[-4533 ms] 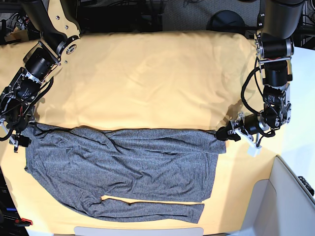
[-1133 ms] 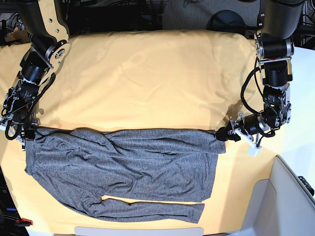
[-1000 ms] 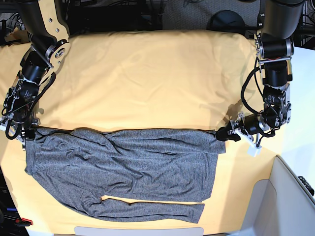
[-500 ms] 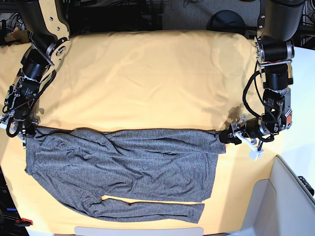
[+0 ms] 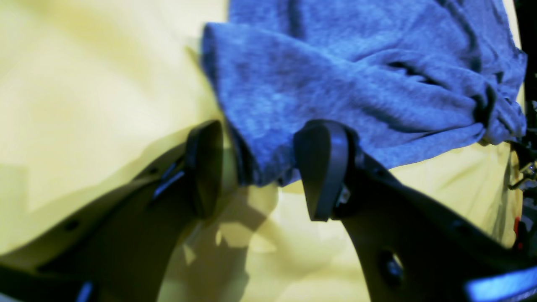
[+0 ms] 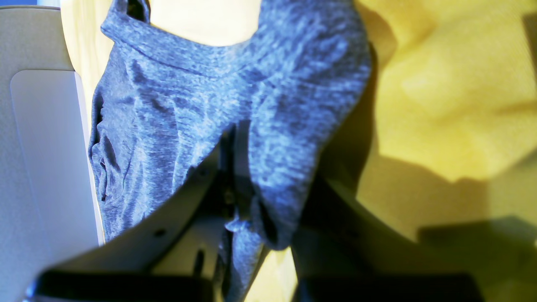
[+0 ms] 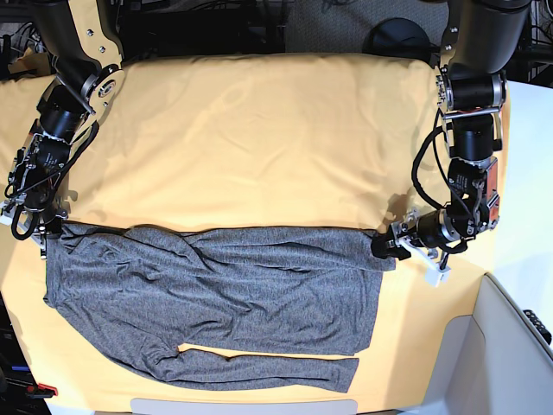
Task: Fold the T-shirt properly
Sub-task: 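Pull the held edge back toward the robot with both grippers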
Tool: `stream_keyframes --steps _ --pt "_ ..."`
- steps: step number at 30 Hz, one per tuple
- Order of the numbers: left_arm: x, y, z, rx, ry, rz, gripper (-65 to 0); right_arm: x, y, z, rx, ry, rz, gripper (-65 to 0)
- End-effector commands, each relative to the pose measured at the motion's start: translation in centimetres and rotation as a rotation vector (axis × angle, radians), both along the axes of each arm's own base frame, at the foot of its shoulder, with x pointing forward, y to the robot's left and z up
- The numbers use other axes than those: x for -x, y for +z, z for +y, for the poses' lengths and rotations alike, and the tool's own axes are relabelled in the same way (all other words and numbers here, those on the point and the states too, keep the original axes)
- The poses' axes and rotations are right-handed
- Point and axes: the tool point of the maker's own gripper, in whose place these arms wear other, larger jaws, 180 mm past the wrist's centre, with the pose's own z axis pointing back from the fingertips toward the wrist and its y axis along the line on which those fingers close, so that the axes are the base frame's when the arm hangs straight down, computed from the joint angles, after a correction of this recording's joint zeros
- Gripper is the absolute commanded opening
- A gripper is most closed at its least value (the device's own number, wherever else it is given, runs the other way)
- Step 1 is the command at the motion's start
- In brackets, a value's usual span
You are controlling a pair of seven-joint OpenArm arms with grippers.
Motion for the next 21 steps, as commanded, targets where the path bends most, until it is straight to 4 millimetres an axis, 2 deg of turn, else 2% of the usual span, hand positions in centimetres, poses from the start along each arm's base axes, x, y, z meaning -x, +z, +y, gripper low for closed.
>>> stream_keyframes --steps 1,3,10,16,17,19,21 --pt "0.0 0.1 -0.1 -0.020 -0.024 0.020 -33.7 1.0 -1.9 1.6 -0.067 0.021 0.084 -65.0" --pt "0.0 0.1 -1.2 -0.003 -0.034 0.020 -33.7 1.0 -1.9 1.6 -0.067 0.021 0.084 -65.0" --pt "-0.1 0.0 -2.5 0.016 -0.047 0.019 -33.7 1.0 -1.9 1.6 -0.067 0.021 0.084 -65.0" --pt "-0.2 0.1 -2.6 0.022 -0.041 0.012 -34.2 1.0 -1.9 1.6 -0.067 0.021 0.084 -65.0" --pt "-0.5 0.2 -2.6 0.023 -0.033 -0.001 -35.2 1.0 -1.9 1.6 -0.067 0.021 0.084 -65.0" --pt "-1.0 0.5 -2.4 0.023 -0.013 -0.029 -41.4 1.0 -2.0 1.7 -0.068 0.021 0.084 -65.0" --pt "-1.2 0.6 -2.2 0.023 0.003 -0.045 -53.3 0.9 -2.2 2.3 -0.077 0.028 0.086 -65.0"
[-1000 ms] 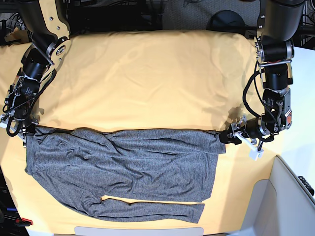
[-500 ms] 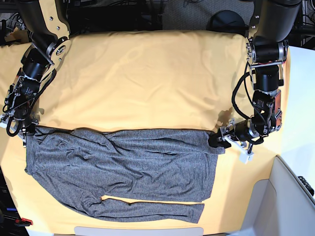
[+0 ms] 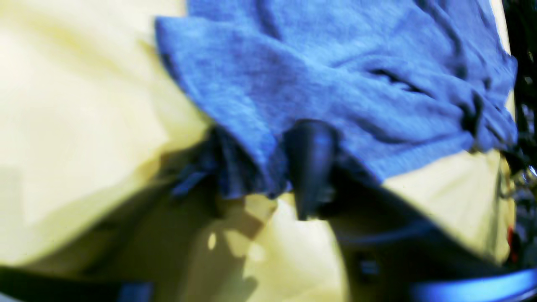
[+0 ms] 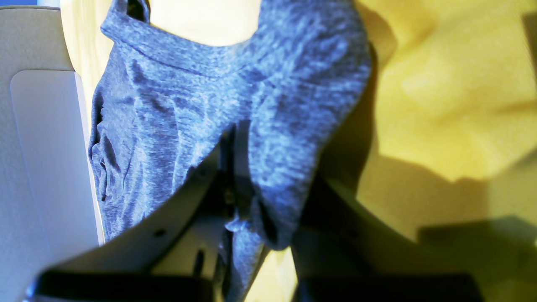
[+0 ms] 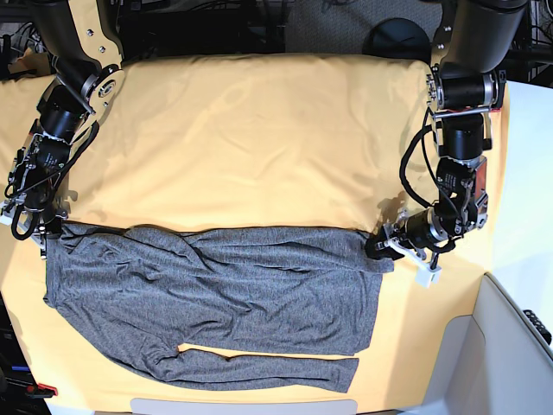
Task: Fold the T-shirt properly
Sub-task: 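Pull the held edge back toward the robot with both grippers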
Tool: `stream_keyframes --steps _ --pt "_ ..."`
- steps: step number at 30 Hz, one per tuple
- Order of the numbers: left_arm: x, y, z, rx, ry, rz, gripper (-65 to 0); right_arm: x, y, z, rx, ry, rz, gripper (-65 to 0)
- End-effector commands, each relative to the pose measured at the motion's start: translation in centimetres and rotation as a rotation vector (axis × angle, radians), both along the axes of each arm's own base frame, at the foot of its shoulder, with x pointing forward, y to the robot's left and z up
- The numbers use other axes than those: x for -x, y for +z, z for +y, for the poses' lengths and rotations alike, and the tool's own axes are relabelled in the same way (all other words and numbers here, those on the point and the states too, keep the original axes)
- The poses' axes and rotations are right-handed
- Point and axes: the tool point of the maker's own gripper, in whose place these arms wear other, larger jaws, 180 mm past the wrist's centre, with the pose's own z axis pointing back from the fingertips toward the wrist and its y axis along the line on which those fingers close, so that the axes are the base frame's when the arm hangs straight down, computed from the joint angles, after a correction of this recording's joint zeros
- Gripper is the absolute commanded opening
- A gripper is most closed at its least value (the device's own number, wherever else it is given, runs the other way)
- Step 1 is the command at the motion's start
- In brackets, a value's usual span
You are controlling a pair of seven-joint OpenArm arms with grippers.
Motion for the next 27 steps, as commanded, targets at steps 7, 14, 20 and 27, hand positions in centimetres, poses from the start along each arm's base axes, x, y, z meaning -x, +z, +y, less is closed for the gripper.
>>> stream_keyframes --steps 7,14,20,27 --pt "-0.5 0.9 -0.1 -0.002 -0.012 -0.017 -64.9 1.5 -2.6 3.0 -0.102 0.062 0.099 -65.0" --pt "0.9 0.2 3.3 -0.058 -0.004 0.025 -64.9 3.0 0.1 2.3 -0.058 0.121 0.068 -65.0" --pt "3.8 0.6 5.0 -0.163 -0.072 0.010 -64.9 5.3 2.3 0.8 0.022 0.143 0.058 -65.0" --pt "8.2 1.8 7.3 -0.226 -0.078 0.013 -64.9 8.2 3.7 -0.2 0.089 0.186 0.090 -65.0"
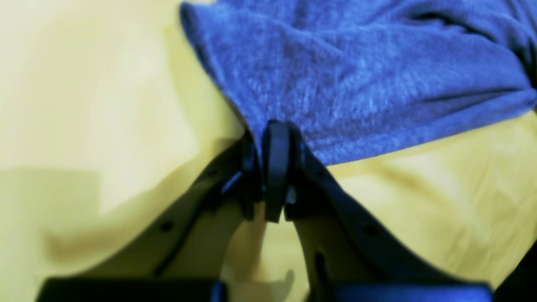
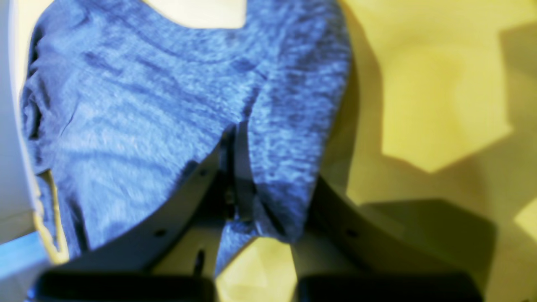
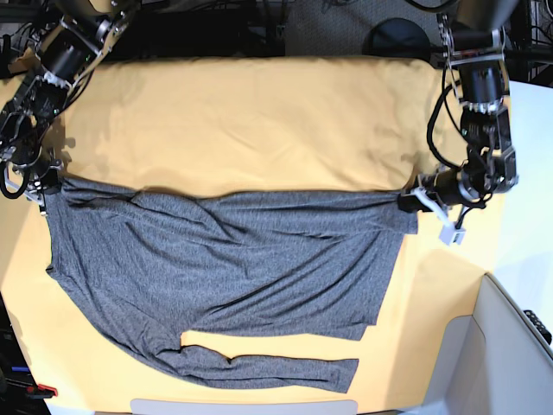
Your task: Fold the T-shirt properly
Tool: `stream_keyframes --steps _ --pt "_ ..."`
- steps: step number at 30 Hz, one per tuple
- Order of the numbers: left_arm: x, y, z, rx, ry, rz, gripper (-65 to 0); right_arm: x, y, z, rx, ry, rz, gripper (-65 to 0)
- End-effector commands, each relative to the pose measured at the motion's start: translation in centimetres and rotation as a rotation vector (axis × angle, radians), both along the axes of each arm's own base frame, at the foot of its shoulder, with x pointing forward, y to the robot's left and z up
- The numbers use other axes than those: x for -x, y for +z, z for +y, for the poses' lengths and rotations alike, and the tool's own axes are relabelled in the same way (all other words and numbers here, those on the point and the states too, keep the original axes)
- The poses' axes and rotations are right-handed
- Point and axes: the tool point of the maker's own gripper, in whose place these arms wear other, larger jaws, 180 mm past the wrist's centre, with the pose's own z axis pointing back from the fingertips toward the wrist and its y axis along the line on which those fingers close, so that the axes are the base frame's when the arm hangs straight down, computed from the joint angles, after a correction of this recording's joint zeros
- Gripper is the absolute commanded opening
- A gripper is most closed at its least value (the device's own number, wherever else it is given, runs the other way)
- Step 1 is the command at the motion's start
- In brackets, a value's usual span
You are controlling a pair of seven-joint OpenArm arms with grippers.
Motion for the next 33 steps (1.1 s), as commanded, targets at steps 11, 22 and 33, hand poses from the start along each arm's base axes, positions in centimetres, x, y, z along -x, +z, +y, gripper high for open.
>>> stream_keyframes --steps 11,22,33 --pt "4.4 2.8 3.0 -0.124 -0.001 -0.044 -64.9 3.5 4.0 -1.9 0.169 0.063 0.013 -65.0" --pt "7.9 1.1 4.7 -0.134 0.048 0.016 -64.9 7.8 2.0 -2.3 0.199 0.082 0.121 -65.0" --pt "7.9 4.0 5.4 -0.198 0.035 -0.056 -64.9 8.5 3.3 -2.1 0.237 0.124 0.124 -65.0"
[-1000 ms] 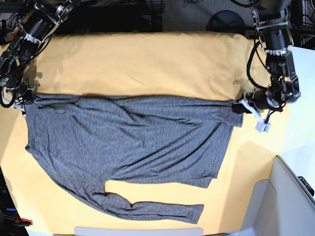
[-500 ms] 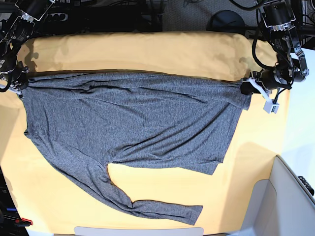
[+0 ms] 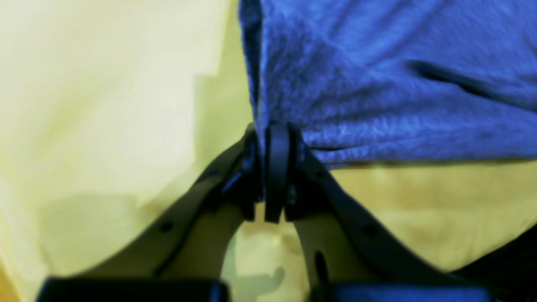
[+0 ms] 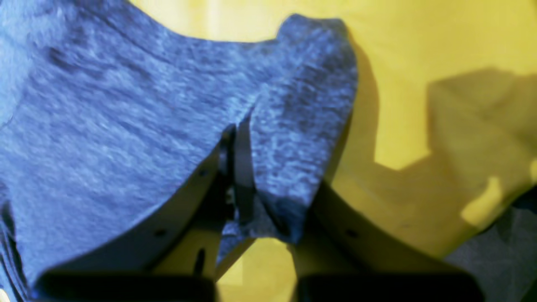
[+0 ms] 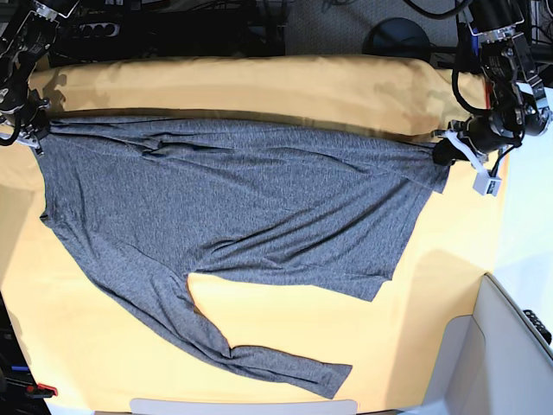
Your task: Fold the T-shirt properly
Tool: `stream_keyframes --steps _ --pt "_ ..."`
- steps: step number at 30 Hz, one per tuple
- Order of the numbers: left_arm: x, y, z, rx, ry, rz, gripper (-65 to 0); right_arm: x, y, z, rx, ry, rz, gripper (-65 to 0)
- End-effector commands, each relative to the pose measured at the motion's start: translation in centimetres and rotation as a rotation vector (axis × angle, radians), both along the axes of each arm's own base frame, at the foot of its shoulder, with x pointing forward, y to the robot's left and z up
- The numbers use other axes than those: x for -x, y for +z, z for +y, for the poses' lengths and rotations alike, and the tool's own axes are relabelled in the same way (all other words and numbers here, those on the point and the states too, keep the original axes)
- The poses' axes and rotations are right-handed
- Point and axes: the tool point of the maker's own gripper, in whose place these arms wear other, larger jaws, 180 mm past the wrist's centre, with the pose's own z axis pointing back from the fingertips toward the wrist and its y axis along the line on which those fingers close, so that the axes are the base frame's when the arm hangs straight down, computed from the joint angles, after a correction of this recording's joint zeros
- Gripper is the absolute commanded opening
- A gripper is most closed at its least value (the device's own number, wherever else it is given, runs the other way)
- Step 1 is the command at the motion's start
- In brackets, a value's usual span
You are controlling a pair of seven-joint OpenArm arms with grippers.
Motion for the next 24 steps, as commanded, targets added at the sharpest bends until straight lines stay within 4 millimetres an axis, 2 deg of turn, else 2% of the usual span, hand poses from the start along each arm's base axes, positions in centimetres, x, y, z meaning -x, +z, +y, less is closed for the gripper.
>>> stream_keyframes --steps 1,6,10,15,24 --pt "-0.9 1.7 1.4 -0.051 0.009 -0.041 -64.9 -1.0 2.5 -1.5 0.081 -0.003 -0.058 -65.0" --pt "0.0 -0.1 1.4 -0.028 0.017 0.019 -64.9 -1.0 2.7 -1.6 0.085 0.000 -0.059 -65.0" --pt "0.1 0.1 1.5 -0.034 0.020 0.012 -64.9 -0.4 2.5 -1.7 0.085 0.010 -0.032 -65.0" --pt "0.6 -0.7 1.6 -0.023 0.023 0.043 -64.9 0.3 2.2 -1.9 0.091 0.016 -0.008 -65.0" --pt "3.3 -2.4 1.6 -0.024 0.023 0.112 -64.9 1.8 2.1 -3.0 0.129 0.026 0.043 -65.0"
